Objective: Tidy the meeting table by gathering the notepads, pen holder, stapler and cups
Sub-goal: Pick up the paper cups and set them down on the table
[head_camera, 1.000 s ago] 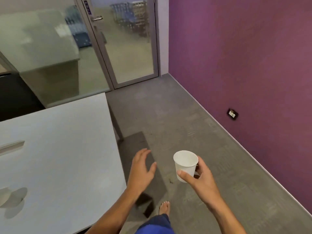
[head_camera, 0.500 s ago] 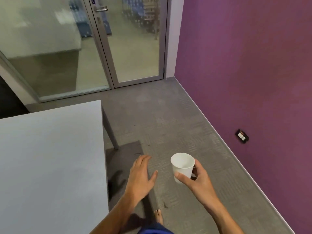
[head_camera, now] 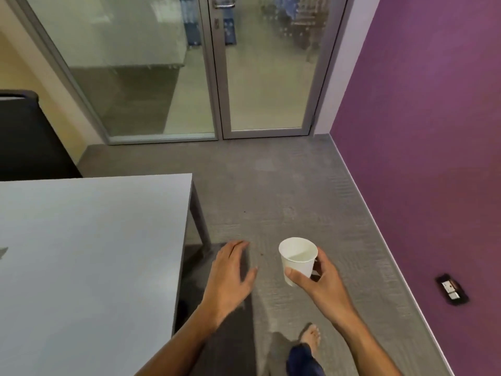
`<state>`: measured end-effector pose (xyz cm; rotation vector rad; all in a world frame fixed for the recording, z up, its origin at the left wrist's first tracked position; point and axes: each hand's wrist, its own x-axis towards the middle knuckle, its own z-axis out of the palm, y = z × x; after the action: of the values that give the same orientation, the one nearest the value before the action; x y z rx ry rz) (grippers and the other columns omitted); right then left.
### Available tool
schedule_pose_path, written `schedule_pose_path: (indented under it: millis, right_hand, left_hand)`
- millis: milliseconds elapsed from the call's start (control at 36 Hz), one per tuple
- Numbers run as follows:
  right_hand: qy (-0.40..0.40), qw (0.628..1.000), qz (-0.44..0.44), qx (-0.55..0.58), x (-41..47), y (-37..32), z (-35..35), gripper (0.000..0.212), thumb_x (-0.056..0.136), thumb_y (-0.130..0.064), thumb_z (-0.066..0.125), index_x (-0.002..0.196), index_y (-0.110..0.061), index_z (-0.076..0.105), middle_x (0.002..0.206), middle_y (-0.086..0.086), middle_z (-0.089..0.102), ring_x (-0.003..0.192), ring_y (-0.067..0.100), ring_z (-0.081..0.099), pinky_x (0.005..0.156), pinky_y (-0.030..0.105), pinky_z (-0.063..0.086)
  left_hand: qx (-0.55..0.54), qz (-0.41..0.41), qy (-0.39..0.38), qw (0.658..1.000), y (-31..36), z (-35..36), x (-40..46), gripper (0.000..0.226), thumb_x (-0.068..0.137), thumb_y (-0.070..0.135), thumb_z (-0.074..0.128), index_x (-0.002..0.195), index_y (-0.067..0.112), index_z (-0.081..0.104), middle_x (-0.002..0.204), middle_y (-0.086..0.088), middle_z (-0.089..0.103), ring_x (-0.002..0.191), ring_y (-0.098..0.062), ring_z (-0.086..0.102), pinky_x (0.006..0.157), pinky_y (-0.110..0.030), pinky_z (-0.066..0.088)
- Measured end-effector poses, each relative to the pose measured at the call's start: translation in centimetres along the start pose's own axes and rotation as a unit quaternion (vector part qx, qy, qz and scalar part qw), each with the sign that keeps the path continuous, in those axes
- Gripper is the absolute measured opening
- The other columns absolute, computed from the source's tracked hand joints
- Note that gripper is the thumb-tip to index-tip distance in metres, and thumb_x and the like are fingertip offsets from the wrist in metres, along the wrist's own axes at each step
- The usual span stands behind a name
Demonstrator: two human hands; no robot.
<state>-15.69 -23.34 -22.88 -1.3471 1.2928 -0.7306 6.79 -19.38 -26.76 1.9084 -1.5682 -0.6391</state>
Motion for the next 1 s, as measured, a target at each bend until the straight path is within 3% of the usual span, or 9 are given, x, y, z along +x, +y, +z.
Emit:
schedule_pose_path:
  millis: [111, 194, 278, 361, 472, 583, 722, 889, 1000]
  right_hand:
    - [-0.030, 0.999, -0.005, -0.016, 5.3, -1.2, -0.6, 0.060, 0.073, -0.041, 0.086, 0.105, -0.076, 0.049, 0.110, -0.043, 0.059, 0.101, -0.019, 0.056, 0.066, 0.008, 0.051]
    - [-0.050, 0.998, -0.017, -0.019, 9.7, -2.1, -1.6, 0.060, 0.063, -0.054, 0.083, 0.111, -0.070, 0.050, 0.111, -0.041, 0.060, 0.101, -0.017, 0.057, 0.072, 0.013, 0.050]
    - [-0.082, 0.996, -0.027, -0.026, 14.5, -3.2, -2.7, 0.060, 0.073, -0.043, 0.086, 0.112, -0.070, 0.049, 0.111, -0.042, 0.059, 0.101, -0.017, 0.057, 0.071, 0.012, 0.050]
    - [-0.111, 0.993, -0.032, -0.025, 19.2, -5.1, -3.7, 0.061, 0.068, -0.048, 0.085, 0.115, -0.067, 0.051, 0.112, -0.035, 0.063, 0.100, -0.010, 0.061, 0.070, 0.012, 0.052]
    - [-0.144, 0.988, -0.053, -0.032, 25.9, -7.8, -4.7, 0.076, 0.056, -0.063, 0.081, 0.126, -0.049, 0.054, 0.122, -0.020, 0.064, 0.106, 0.003, 0.064, 0.078, 0.023, 0.055]
    - [-0.183, 0.980, -0.074, -0.036, 31.6, -9.9, -4.7, 0.070, 0.058, -0.065, 0.081, 0.121, -0.053, 0.053, 0.119, -0.023, 0.064, 0.104, 0.002, 0.064, 0.078, 0.023, 0.055]
    - [-0.233, 0.967, -0.096, -0.040, 38.3, -11.3, -2.7, 0.062, 0.065, -0.059, 0.082, 0.120, -0.059, 0.053, 0.117, -0.029, 0.064, 0.107, -0.005, 0.061, 0.080, 0.022, 0.054]
    - [-0.278, 0.951, -0.113, -0.067, 45.8, -12.2, 2.1, 0.070, 0.067, -0.060, 0.083, 0.129, -0.056, 0.050, 0.122, -0.029, 0.061, 0.108, -0.008, 0.058, 0.075, 0.018, 0.054]
    - [-0.298, 0.943, -0.123, -0.077, 50.9, -13.7, 6.3, 0.073, 0.067, -0.060, 0.083, 0.131, -0.055, 0.049, 0.123, -0.030, 0.061, 0.108, -0.009, 0.057, 0.081, 0.019, 0.049]
  left_hand:
    - [-0.003, -0.006, 0.023, 1.000, 0.0, 0.2, 3.6, 0.062, 0.088, 0.049, 0.066, 0.143, 0.028, 0.047, 0.146, 0.011, 0.047, 0.131, 0.001, 0.040, 0.115, -0.029, 0.037]
    - [-0.003, -0.026, 0.037, 0.999, 0.7, 0.3, 7.1, 0.065, 0.088, 0.053, 0.064, 0.144, 0.028, 0.045, 0.149, 0.011, 0.044, 0.135, -0.004, 0.042, 0.117, -0.033, 0.037]
    - [-0.006, -0.056, 0.051, 0.997, 2.1, 0.3, 11.0, 0.068, 0.087, 0.064, 0.053, 0.146, 0.031, 0.042, 0.152, 0.011, 0.041, 0.137, -0.007, 0.040, 0.118, -0.035, 0.034]
    - [0.002, -0.085, 0.064, 0.994, 3.1, 0.2, 14.6, 0.064, 0.092, 0.055, 0.057, 0.148, 0.030, 0.041, 0.155, 0.008, 0.038, 0.140, -0.010, 0.039, 0.119, -0.042, 0.036]
    - [0.023, -0.109, 0.093, 0.989, 4.4, -0.3, 19.9, 0.062, 0.093, 0.050, 0.061, 0.147, 0.025, 0.043, 0.153, 0.003, 0.043, 0.138, -0.013, 0.043, 0.118, -0.041, 0.036]
    - [0.044, -0.124, 0.125, 0.983, 4.8, -0.8, 24.2, 0.063, 0.093, 0.048, 0.062, 0.146, 0.020, 0.045, 0.151, -0.001, 0.046, 0.137, -0.015, 0.044, 0.117, -0.042, 0.038]
    - [0.042, -0.176, 0.169, 0.969, 3.4, -1.6, 28.3, 0.067, 0.091, 0.056, 0.054, 0.146, 0.019, 0.044, 0.150, -0.002, 0.047, 0.137, -0.017, 0.044, 0.118, -0.040, 0.036]
    - [0.024, -0.239, 0.207, 0.948, -0.5, -3.0, 33.0, 0.071, 0.089, 0.060, 0.052, 0.149, 0.023, 0.040, 0.154, 0.000, 0.044, 0.139, -0.017, 0.042, 0.113, -0.029, 0.027]
    - [0.020, -0.266, 0.228, 0.937, -3.9, -5.0, 37.0, 0.071, 0.090, 0.057, 0.055, 0.150, 0.023, 0.039, 0.155, 0.000, 0.044, 0.139, -0.019, 0.043, 0.114, -0.034, 0.031]
